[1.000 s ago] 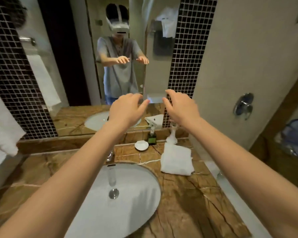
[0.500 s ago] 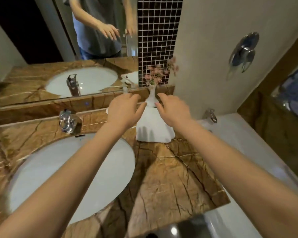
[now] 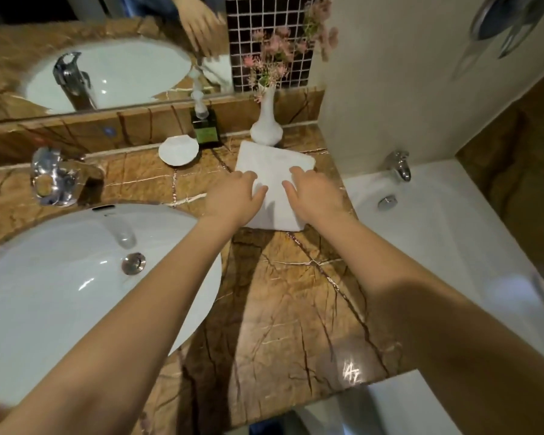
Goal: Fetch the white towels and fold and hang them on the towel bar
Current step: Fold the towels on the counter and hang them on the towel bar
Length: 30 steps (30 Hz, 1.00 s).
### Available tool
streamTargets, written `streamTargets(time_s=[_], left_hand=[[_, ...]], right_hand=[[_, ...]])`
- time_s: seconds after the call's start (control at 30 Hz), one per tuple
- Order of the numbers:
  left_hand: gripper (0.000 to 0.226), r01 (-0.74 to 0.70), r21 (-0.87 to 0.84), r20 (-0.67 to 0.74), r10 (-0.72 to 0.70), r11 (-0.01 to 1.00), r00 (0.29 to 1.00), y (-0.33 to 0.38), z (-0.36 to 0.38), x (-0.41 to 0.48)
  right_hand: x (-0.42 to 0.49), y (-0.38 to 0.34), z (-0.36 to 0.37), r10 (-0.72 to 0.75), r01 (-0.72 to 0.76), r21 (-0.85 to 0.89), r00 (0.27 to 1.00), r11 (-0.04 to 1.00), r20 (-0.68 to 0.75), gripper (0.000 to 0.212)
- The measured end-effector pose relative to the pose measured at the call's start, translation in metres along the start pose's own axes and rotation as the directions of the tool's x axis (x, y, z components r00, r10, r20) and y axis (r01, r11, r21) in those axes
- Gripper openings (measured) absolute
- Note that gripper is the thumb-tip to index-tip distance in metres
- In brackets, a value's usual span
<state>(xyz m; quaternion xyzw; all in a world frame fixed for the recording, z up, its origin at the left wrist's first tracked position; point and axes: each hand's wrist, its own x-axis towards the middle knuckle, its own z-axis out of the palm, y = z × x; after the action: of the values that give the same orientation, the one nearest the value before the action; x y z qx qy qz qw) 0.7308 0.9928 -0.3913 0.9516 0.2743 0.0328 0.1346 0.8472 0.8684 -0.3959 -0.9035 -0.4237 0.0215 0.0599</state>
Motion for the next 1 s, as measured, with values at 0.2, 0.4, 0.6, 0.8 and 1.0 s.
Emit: streamTargets(time_s=[0.2, 0.4, 0.6, 0.8, 1.0], left_hand=[[0.041, 0.024, -0.016, 0.002, -0.024, 1.0, 1.0, 0.001, 0.021, 0.014], [0.035, 0.123, -0.107, 0.051, -0.118, 0.987, 0.992, -0.007, 0.032, 0.017], [0.041, 0.142, -0.186, 0.043, -0.136, 0.972, 0.99, -0.006, 0.027, 0.018], [0.066, 0.312, -0.405, 0.112, -0.292, 0.859, 0.95, -0.001, 0.01, 0.016], [0.079, 0.308, -0.447, 0.176, -0.255, 0.84, 0.951, -0.006, -0.001, 0.001]], right_hand=[[0.01, 0.002, 0.02, 0.051, -0.054, 0.061, 0.997, 0.997, 0.058, 0.044], [0.011, -0.007, 0.031, 0.174, -0.196, 0.176, 0.976, 0.965, 0.134, 0.051], [0.014, -0.011, 0.028, 0.316, -0.32, 0.413, 0.945, 0.853, 0.078, 0.06], [0.024, -0.015, 0.011, 0.564, -0.54, 0.729, 0.785, 0.421, 0.256, 0.069], [0.019, -0.013, 0.004, 0.522, -0.638, 0.704, 0.735, 0.312, 0.434, 0.052]])
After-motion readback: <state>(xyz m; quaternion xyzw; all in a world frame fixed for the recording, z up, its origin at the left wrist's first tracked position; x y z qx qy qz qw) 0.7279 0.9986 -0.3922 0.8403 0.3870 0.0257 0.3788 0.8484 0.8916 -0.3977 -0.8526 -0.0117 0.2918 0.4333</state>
